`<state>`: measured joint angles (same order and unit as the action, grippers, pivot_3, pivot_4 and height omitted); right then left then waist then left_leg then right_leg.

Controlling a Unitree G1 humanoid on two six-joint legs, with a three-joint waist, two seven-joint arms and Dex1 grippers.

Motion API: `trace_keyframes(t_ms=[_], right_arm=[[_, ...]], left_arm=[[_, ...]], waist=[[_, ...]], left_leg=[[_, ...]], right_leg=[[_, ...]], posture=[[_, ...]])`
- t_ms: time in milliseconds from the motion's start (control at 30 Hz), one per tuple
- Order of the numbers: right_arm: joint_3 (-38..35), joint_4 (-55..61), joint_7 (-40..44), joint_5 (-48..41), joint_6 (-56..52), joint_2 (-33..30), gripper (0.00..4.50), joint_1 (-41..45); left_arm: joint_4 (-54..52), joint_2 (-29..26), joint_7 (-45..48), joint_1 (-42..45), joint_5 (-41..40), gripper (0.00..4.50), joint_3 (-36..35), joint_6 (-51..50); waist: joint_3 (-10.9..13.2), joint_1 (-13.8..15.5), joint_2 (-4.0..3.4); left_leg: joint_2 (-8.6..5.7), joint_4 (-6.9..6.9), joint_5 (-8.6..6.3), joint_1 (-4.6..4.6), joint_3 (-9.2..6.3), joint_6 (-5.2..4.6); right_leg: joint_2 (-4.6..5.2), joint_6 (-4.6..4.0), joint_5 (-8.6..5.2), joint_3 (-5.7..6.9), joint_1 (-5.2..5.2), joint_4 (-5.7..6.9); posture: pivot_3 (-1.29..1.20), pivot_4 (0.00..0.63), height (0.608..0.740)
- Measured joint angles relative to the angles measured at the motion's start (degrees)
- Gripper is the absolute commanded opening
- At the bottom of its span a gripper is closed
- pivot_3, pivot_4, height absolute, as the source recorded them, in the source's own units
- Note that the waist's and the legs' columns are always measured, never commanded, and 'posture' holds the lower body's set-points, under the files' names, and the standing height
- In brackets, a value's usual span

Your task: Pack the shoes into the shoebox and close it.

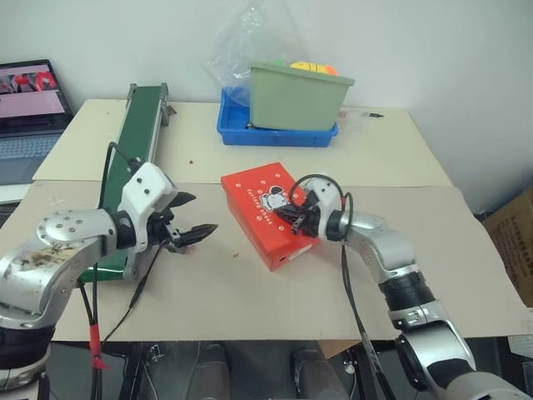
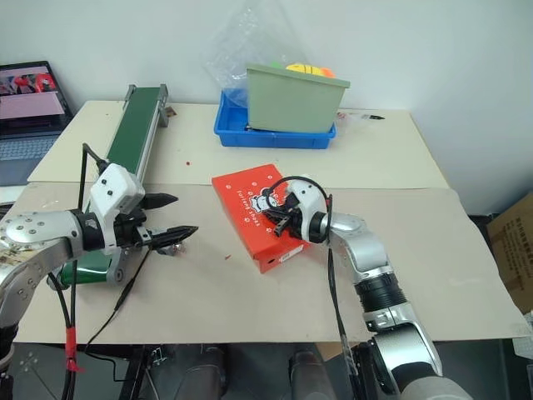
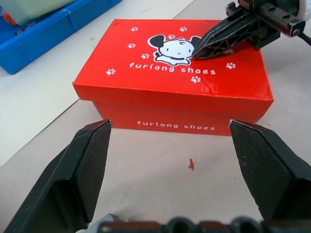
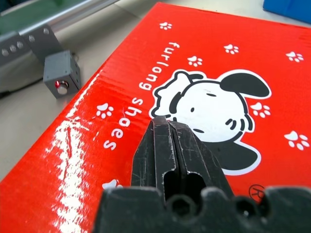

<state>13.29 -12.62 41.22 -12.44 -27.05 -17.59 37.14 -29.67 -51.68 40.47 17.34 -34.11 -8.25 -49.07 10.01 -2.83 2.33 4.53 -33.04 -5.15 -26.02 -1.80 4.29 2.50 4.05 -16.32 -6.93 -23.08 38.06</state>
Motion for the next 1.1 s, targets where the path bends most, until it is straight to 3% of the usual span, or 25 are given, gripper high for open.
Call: trace_keyframes(t_ms=[133, 300, 467, 567, 700, 833, 1100], right_arm=[[5.52, -4.16, -0.86, 7.94, 6.38, -0.24, 0.05, 1.86], [7.19, -6.12, -1.72, 11.8, 8.72, -0.3, 0.05, 3.21], [1.22, -6.15, 0.23, 6.41, 0.9, 1.24, 0.05, 5.03], [-4.01, -6.0, 1.26, 0.96, -5.98, 2.09, 0.05, 8.35], [-7.03, -6.49, 2.14, -2.04, -8.77, 2.93, 0.05, 14.23], [-6.77, -11.79, 2.5, -1.61, -7.23, 4.74, 0.05, 17.68], [1.71, -33.02, 2.51, 8.75, 8.72, 11.9, 0.05, 23.19]], left_arm=[[-1.0, 0.74, -1.41, -0.14, 0.0, 4.13, -0.24, -0.08], [-1.23, 1.78, -2.52, -0.14, 0.02, 4.13, -0.44, -0.08], [-1.23, 2.8, -3.73, -0.12, 0.34, 4.13, -0.41, 0.02], [-1.2, 4.0, -4.39, -0.08, 0.61, 4.13, -0.32, 0.05], [-1.2, 4.81, -5.07, 0.29, 0.84, 4.13, 0.17, 0.07], [-1.24, 5.41, -6.07, 0.29, 1.06, 4.13, 0.28, 0.08], [-2.5, 6.34, -8.01, -0.49, 1.25, 4.13, 0.19, 0.02]], waist=[[-0.14, -0.79, 0.16], [-0.26, -1.12, 0.27], [-0.24, -1.04, 0.27], [-0.14, -1.05, 0.14], [-0.13, -1.14, 0.14], [-0.13, -1.08, 0.14], [-0.1, -1.25, 0.11]], left_leg=[[0.02, 0.03, -0.06, 0.84, 0.01, 0.08], [0.02, 0.04, -0.28, 1.42, 0.0, 0.44], [0.01, 0.0, -0.24, 1.14, 0.01, 0.47], [0.0, 0.03, 0.09, 0.66, 0.0, -0.02], [0.0, 0.27, 0.07, 0.37, 0.0, -0.03], [0.0, 0.28, -0.07, -0.02, 0.0, -0.02], [-0.01, 0.22, -0.07, -0.14, -0.01, -0.01]], right_leg=[[0.0, 0.23, -0.21, 0.0, 0.82, -0.07], [0.02, -0.1, -0.38, -0.02, 1.0, -0.05], [0.01, -0.1, -0.26, -0.07, 0.96, -0.02], [-0.01, 0.23, -0.02, -0.07, 0.63, 0.01], [-0.02, -0.05, -0.04, -0.06, 0.27, -0.01], [-0.02, -0.13, -0.09, -0.03, -0.08, -0.01], [-0.02, -0.13, -0.07, 0.0, -0.16, 0.0]], posture=[[0.0, 0.15, 0.74], [0.0, 0.15, 0.74], [0.0, 0.15, 0.74], [0.0, 0.15, 0.74], [0.0, 0.15, 0.74], [0.0, 0.15, 0.74], [0.0, 0.15, 0.74]])
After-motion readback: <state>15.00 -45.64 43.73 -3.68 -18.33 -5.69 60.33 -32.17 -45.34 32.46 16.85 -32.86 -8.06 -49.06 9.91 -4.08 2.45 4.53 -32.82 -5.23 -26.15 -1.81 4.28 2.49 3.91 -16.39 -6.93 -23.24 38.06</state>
